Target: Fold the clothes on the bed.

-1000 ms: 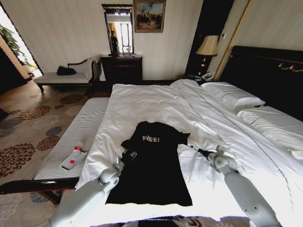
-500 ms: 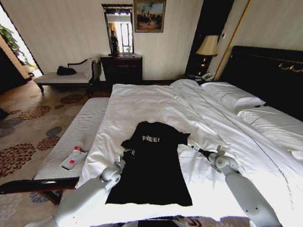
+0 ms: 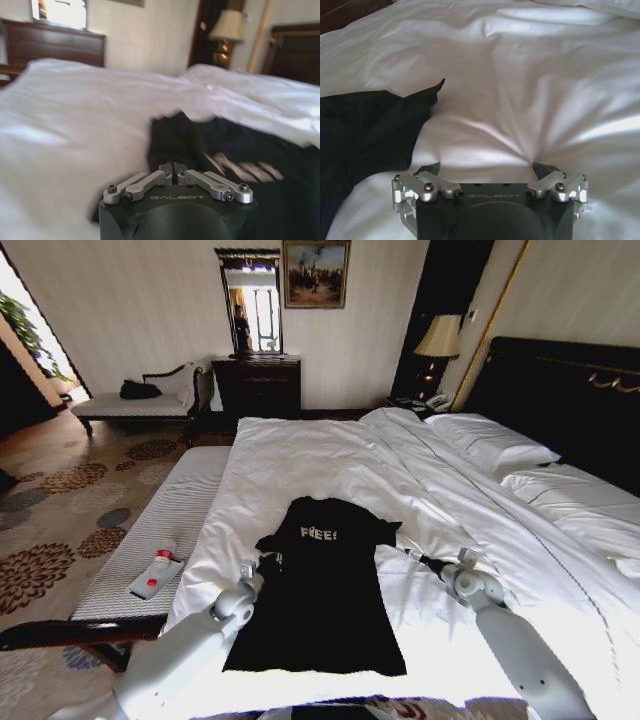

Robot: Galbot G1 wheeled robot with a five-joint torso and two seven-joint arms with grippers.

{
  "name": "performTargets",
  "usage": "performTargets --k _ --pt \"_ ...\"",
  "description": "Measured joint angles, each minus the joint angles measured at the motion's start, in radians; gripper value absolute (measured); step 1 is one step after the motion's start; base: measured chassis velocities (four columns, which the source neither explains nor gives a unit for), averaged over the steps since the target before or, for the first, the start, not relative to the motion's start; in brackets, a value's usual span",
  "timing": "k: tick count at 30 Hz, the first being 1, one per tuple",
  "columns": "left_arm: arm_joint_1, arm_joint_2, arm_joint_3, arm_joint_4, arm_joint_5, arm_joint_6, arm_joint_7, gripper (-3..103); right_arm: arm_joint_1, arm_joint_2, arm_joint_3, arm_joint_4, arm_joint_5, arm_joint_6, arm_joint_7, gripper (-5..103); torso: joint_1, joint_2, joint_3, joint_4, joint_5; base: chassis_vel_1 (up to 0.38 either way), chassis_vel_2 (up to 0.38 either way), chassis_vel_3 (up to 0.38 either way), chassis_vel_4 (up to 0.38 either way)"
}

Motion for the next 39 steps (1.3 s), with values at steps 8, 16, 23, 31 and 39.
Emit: performTargets --k 8,16,23,31,39 --pt "-0.063 0.020 -0.119 0.039 -0.078 0.010 -0.004 0 0.013 0.000 -0.006 0.005 0.006 0.000 0.000 100 0.000 0.000 0.000 0.0002 0.0000 0.000 0.000 0.000 0.000" --pt "-0.140 -0.002 -0.195 0.144 -0.135 0.010 -0.010 0 0.003 -0.002 -0.003 0.017 0.008 0.000 0.000 100 0.000 0.000 0.000 -0.0001 0.0000 0.000 0.000 0.000 0.000" --pt "-0.188 -0.023 -0.221 0.280 -0.160 0.009 0.006 0 -0.007 -0.009 0.003 0.023 0.008 0.000 -0.002 100 0.000 0.000 0.000 -0.0002 0.0001 0.000 0.000 0.000 0.000" --pt "-0.174 -0.056 -0.235 0.374 -0.141 -0.004 0.028 0 -0.011 -0.017 0.006 0.028 0.009 -0.001 -0.005 100 0.000 0.000 0.000 0.0002 0.0001 0.000 0.000 0.000 0.000" --pt "-0.186 -0.092 -0.230 0.409 -0.118 -0.013 0.032 0 -0.023 -0.022 0.009 0.045 0.010 -0.001 -0.005 100 0.000 0.000 0.000 0.0000 0.0002 0.000 0.000 0.000 0.000"
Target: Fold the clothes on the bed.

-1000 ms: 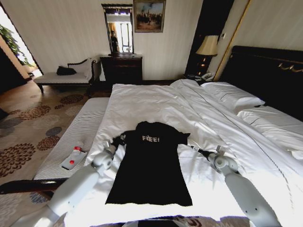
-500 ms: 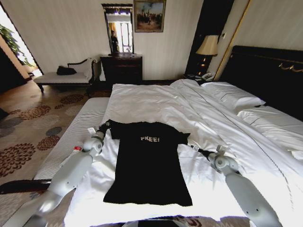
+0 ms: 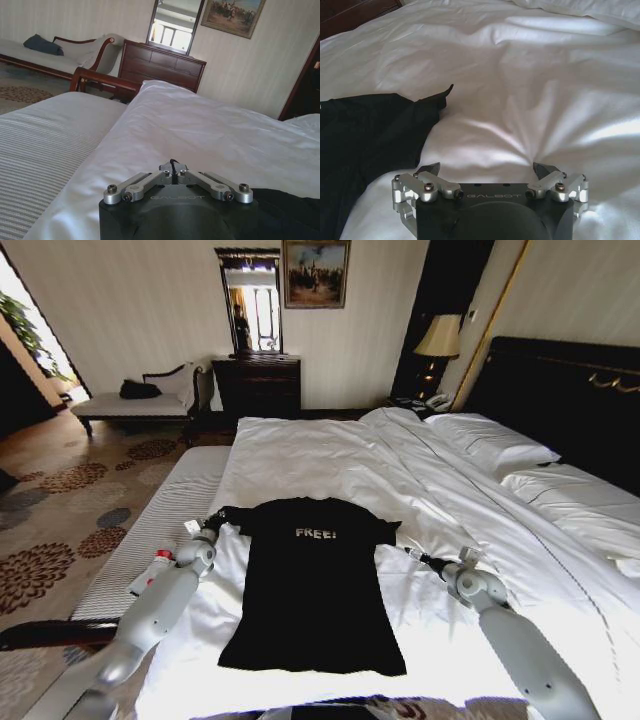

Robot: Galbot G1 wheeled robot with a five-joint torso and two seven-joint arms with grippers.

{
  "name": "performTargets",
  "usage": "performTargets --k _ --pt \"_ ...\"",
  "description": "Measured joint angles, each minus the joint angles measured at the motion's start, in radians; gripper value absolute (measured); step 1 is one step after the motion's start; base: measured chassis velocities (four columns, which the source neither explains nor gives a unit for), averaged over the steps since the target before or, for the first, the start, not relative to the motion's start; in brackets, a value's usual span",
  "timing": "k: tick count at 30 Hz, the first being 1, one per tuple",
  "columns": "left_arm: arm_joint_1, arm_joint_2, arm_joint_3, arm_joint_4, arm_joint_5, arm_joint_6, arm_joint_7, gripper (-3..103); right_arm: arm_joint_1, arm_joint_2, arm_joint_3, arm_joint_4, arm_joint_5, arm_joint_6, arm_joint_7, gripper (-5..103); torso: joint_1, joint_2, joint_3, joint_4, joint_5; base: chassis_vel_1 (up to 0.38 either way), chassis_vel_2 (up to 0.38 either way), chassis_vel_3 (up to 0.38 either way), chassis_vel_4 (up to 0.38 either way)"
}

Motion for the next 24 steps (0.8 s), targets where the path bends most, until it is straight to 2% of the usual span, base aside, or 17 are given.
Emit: performTargets --k 4,5,7,9,12,13,16,18,22,24 --pt "-0.004 -0.005 0.002 0.004 0.003 0.000 -0.002 0 -0.014 -0.001 0.008 0.012 0.000 0.000 0.000 100 0.000 0.000 0.000 0.0000 0.0001 0.000 0.000 0.000 0.000" --pt "-0.006 -0.007 0.003 0.008 0.006 0.000 -0.007 -3 -0.020 -0.001 0.011 0.019 0.000 0.000 0.000 100 0.000 0.000 0.000 -0.0001 0.0000 0.000 0.000 0.000 0.000" --pt "-0.010 -0.009 0.002 0.014 0.006 0.006 -0.021 1 -0.028 0.000 0.014 0.028 0.000 0.000 0.000 100 0.000 0.000 0.000 -0.0001 0.0000 0.000 0.000 0.000 0.000" --pt "-0.012 -0.010 -0.002 0.023 0.006 0.022 -0.041 12 -0.039 0.000 0.021 0.044 0.000 0.000 -0.001 100 0.000 0.000 0.000 -0.0001 0.0000 0.000 0.000 0.000 0.000" --pt "-0.005 -0.005 -0.012 0.024 0.007 0.032 -0.049 17 -0.048 0.000 0.028 0.059 0.001 0.000 0.000 100 0.000 0.000 0.000 -0.0003 0.0000 0.000 0.000 0.000 0.000" --pt "0.006 0.002 -0.018 0.016 0.007 0.035 -0.055 23 -0.052 -0.001 0.031 0.065 0.003 0.000 0.000 100 0.000 0.000 0.000 -0.0003 0.0000 0.000 0.000 0.000 0.000" --pt "0.064 0.044 -0.045 -0.054 0.005 0.037 -0.065 39 -0.059 -0.004 0.039 0.086 0.015 -0.001 0.001 100 0.000 0.000 0.000 0.0001 -0.0002 0.000 0.000 0.000 0.000" --pt "0.087 0.061 -0.057 -0.087 0.003 0.037 -0.067 39 -0.059 -0.006 0.040 0.088 0.020 -0.001 0.001 100 0.000 0.000 0.000 0.0003 -0.0001 0.000 0.000 0.000 0.000" --pt "0.210 0.128 -0.130 -0.245 -0.006 0.040 -0.082 61 -0.028 -0.013 0.031 0.083 0.056 -0.003 0.001 100 0.000 0.000 0.000 0.0001 0.0000 0.000 0.000 0.000 0.000" --pt "0.247 0.141 -0.151 -0.278 -0.008 0.043 -0.087 61 -0.013 -0.015 0.025 0.075 0.067 -0.004 0.002 100 0.000 0.000 0.000 0.0001 -0.0001 0.000 0.000 0.000 0.000"
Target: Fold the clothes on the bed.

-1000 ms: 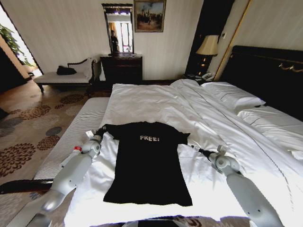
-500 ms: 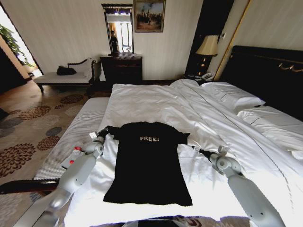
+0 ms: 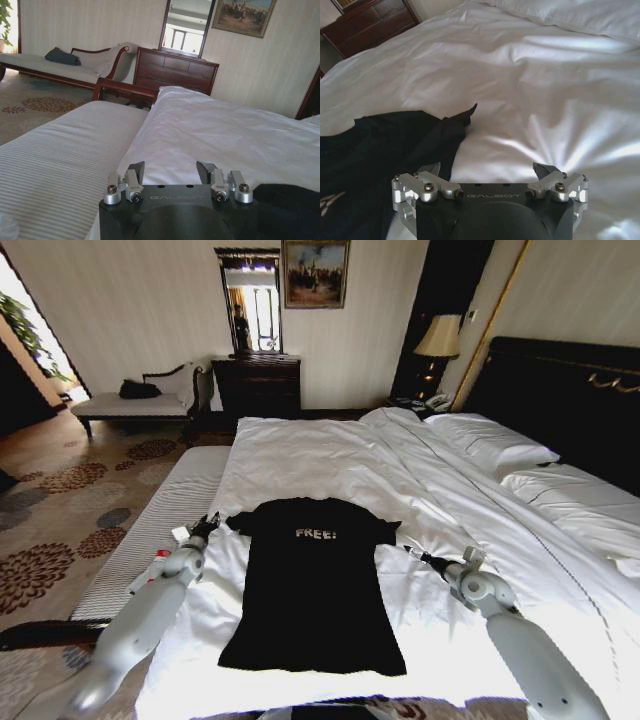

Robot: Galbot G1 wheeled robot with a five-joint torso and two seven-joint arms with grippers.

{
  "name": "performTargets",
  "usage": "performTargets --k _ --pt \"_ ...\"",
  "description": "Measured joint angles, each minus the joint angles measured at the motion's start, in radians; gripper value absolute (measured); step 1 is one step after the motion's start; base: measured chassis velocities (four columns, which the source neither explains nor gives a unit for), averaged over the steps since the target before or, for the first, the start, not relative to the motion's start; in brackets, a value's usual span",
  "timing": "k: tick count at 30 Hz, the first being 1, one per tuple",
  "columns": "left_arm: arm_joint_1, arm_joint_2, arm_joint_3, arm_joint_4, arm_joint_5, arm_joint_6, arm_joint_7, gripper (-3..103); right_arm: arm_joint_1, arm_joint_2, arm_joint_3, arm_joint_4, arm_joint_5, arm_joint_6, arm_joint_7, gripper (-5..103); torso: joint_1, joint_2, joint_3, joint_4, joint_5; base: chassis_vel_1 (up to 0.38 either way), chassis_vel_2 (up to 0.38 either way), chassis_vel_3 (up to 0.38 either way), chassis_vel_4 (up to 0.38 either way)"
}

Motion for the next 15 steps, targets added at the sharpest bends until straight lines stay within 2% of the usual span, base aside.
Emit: performTargets --k 2,3,6,8,11,15 --pt "0.072 0.020 -0.037 -0.065 0.001 0.003 -0.005 72 0.042 -0.004 -0.016 -0.027 0.034 -0.004 0.001 100 0.000 0.000 0.000 0.0004 0.0000 0.000 0.000 0.000 0.000" --pt "0.072 0.020 -0.037 -0.065 0.001 0.003 -0.005 72 0.042 -0.004 -0.016 -0.027 0.034 -0.004 0.001 100 0.000 0.000 0.000 0.0004 0.0000 0.000 0.000 0.000 0.000" --pt "0.137 0.034 -0.048 -0.117 0.058 -0.011 0.004 89 0.107 -0.004 -0.037 -0.090 0.095 -0.015 0.012 100 0.000 0.000 0.000 0.0002 -0.0001 0.000 0.000 0.000 0.000" --pt "0.149 0.037 -0.045 -0.134 0.074 -0.017 0.009 89 0.123 -0.005 -0.038 -0.106 0.114 -0.019 0.015 100 0.000 0.000 0.000 0.0001 -0.0001 0.000 0.000 0.000 0.000" --pt "0.191 0.047 -0.031 -0.201 0.099 -0.035 0.019 99 0.180 -0.009 -0.039 -0.163 0.204 -0.044 0.033 100 0.000 0.000 0.000 -0.0006 0.0001 0.000 0.000 0.000 0.000" --pt "0.226 0.051 -0.023 -0.235 0.123 -0.050 0.023 100 0.252 -0.006 -0.053 -0.225 0.274 -0.070 0.046 100 0.000 0.000 0.000 -0.0005 0.0001 0.000 0.000 0.000 0.000"
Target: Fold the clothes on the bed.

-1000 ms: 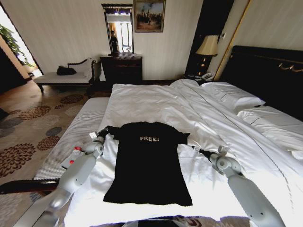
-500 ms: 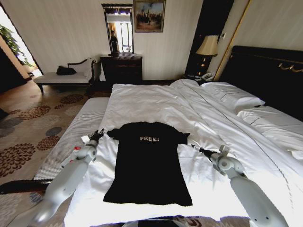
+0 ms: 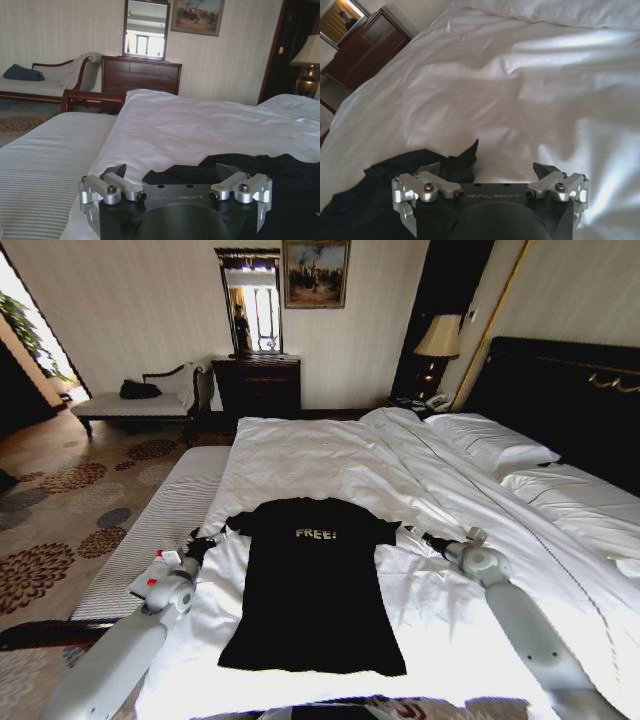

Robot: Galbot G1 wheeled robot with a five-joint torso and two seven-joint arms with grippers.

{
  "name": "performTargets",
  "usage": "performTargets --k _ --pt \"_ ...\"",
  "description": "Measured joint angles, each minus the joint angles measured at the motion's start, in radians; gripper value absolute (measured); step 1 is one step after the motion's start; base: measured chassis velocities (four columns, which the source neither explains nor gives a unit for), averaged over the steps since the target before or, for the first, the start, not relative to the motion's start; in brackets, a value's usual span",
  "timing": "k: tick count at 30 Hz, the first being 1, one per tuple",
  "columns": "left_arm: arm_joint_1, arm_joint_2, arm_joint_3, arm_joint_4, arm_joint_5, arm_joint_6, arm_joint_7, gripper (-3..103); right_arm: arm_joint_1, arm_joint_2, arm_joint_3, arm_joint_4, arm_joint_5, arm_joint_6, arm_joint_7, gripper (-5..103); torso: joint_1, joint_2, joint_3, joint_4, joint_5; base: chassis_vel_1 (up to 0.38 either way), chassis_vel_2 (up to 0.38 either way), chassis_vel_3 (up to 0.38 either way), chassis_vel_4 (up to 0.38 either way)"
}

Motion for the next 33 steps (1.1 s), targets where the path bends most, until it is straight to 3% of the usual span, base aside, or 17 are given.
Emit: performTargets --k 4,9,12,19,33 --pt "0.016 -0.004 0.001 -0.021 0.003 -0.002 -0.011 100 0.076 0.013 -0.015 -0.061 0.042 -0.020 0.005 100 0.000 0.000 0.000 0.0012 0.0000 0.000 0.000 0.000 0.000" --pt "0.023 -0.007 0.017 -0.051 0.004 0.000 -0.020 100 0.135 0.016 -0.029 -0.125 0.045 -0.032 -0.005 100 0.000 0.000 0.000 0.0004 0.0000 0.000 0.000 0.000 0.000" --pt "0.036 -0.003 0.026 -0.076 0.004 0.003 -0.020 100 0.169 0.022 -0.045 -0.181 0.033 -0.037 -0.017 100 0.000 0.000 0.000 -0.0004 0.0000 0.000 0.000 0.000 0.000" --pt "0.077 0.001 0.020 -0.116 0.013 0.005 -0.024 100 0.234 0.048 -0.097 -0.292 -0.011 -0.027 -0.055 100 0.000 0.000 0.000 0.0008 -0.0001 0.000 0.000 0.000 0.000" --pt "0.107 0.009 0.024 -0.160 0.019 0.010 -0.031 100 0.301 0.080 -0.158 -0.353 -0.018 -0.035 -0.064 100 0.000 0.000 0.000 0.0003 0.0000 0.000 0.000 0.000 0.000"
